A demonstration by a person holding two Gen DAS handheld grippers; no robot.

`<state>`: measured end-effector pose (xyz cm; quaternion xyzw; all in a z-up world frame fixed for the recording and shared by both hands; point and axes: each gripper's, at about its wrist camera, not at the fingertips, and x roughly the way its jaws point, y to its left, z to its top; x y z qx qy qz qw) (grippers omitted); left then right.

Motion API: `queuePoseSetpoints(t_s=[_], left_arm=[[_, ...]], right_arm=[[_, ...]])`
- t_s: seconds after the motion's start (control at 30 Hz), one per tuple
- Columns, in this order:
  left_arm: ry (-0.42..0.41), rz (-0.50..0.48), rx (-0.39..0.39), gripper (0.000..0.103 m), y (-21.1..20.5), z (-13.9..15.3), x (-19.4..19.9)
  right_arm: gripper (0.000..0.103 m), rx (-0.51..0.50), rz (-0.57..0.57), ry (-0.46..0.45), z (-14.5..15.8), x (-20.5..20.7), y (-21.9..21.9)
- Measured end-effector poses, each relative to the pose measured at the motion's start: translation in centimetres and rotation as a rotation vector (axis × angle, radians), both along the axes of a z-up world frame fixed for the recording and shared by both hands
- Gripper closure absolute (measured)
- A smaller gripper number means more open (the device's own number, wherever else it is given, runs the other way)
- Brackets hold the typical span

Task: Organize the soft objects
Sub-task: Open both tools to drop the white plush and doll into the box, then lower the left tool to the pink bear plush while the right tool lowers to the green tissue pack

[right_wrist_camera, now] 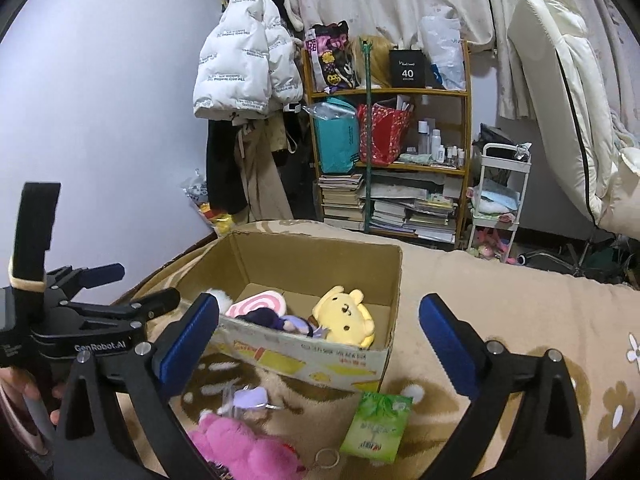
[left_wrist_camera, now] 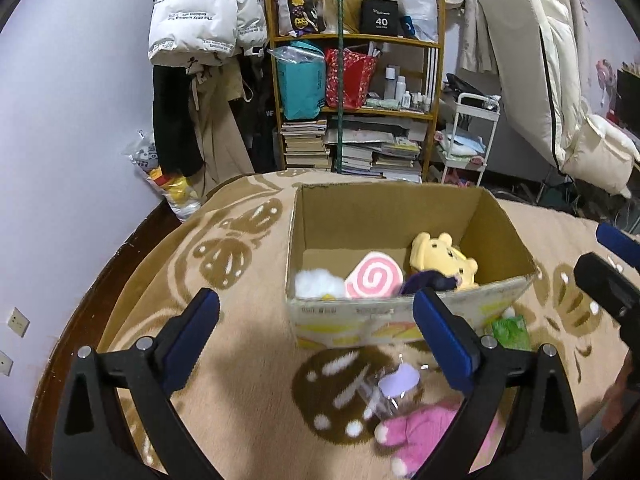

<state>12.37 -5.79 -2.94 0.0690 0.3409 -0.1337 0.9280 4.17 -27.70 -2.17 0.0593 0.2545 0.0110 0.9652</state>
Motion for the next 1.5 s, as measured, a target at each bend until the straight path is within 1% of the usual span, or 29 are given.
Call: queuePoseSetpoints(t_s=[0.2,0.43,0.73,0.93,1.17,1.3,1.5], left_arm=[[0.01,-0.024,0.014,0.006,0.1,0.1,-2.4],[0.036,-0.042,-0.003,0.006,0.5,0.3,-4.2],[0.048,-0.064,0.004,0.006,0.4,0.6,-6.0],[0.051,-0.087,0.023,0.006,0.0,0.4,-6.7],[0.101,-0.126,0.036,0.006,-1.2,-1.0,-6.7],[0.123,-0.145,0.043,0.006,-1.9,-1.7,-6.5],[0.16,-0.175,0.077,0.006,-3.2,-3.1,-6.2]], right_arm=[[0.0,0.013,-0.005,0.005,0.4,-1.6,0.2],[0.0,0.032,-0.031,0.002,0.8,-4.2,-0.8],[0.0,0.017,-0.068,0.031,0.7,-6.2,-1.1],[0.0,0.014,-0.078,0.041,0.7,-6.2,-1.3],[0.0,0.04,-0.106,0.066,0.1,-5.5,-2.0],[0.0,0.048,-0.118,0.097,-0.5,-4.9,-2.2],[0.0,0.065,-0.133,0.154,-1.8,-3.7,-2.6]])
